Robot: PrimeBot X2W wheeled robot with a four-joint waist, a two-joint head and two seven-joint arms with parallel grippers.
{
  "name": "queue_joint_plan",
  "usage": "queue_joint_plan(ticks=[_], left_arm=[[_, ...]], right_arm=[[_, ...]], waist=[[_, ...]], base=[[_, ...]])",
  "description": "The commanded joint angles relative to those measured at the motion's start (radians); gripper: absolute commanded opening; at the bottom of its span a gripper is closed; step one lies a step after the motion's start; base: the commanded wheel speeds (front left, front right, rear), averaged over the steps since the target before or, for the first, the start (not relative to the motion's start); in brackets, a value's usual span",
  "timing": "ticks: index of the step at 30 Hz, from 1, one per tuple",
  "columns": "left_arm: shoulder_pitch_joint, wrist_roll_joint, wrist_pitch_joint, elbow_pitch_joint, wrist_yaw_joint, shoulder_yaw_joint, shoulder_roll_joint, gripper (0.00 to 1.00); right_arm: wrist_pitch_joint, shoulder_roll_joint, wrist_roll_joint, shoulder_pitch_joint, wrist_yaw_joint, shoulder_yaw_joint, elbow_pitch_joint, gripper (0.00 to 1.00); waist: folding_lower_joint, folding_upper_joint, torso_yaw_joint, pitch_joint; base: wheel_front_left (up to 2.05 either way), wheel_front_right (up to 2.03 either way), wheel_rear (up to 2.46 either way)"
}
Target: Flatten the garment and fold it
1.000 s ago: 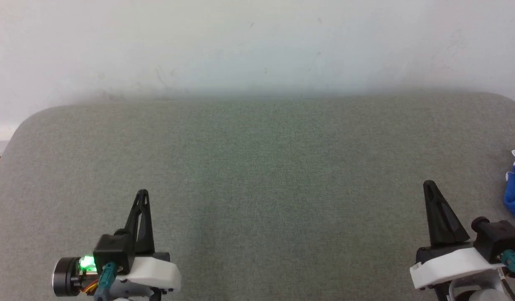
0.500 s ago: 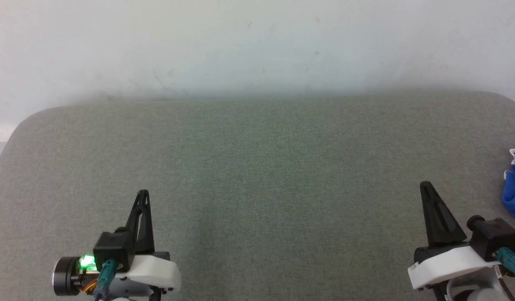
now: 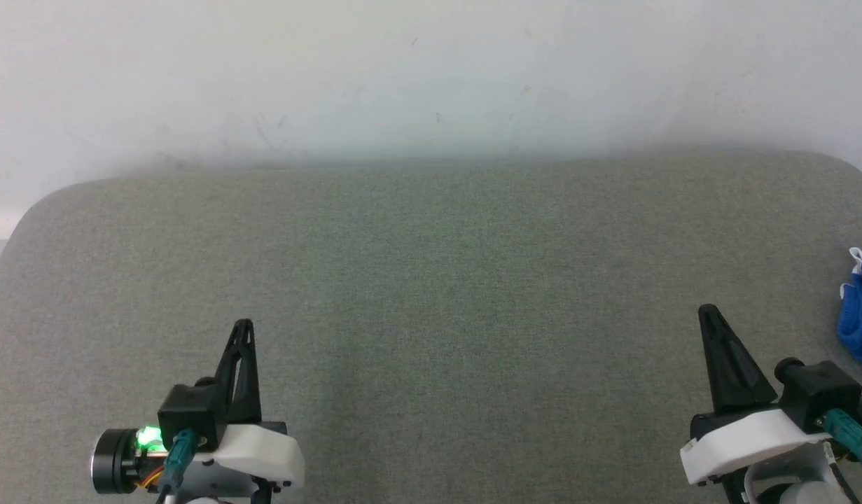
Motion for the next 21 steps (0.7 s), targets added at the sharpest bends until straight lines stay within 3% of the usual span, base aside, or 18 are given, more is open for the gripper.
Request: queue_joint_plan(ticks=[1, 21], left_arm=[[-0.007, 0.011, 0.005, -0.005, -0.009, 0.009, -0.004, 0.00], [-0.010, 0.019, 0.046, -0.010, -0.036, 0.024, -0.017, 0.00]], right_arm=[[0.008, 0.004, -0.012, -0.009, -0.001, 0.003, -0.009, 0.00], [0.049, 0.008, -0.037, -0.014, -0.001, 0.009, -0.016, 0.00]], waist=[[-0.0001, -0.0001, -0.001, 0.000], [-0.0001, -0.0001, -0.009, 0.001]], base=[[0.00, 0.00, 0.00], [0.00, 0.00, 0.00]])
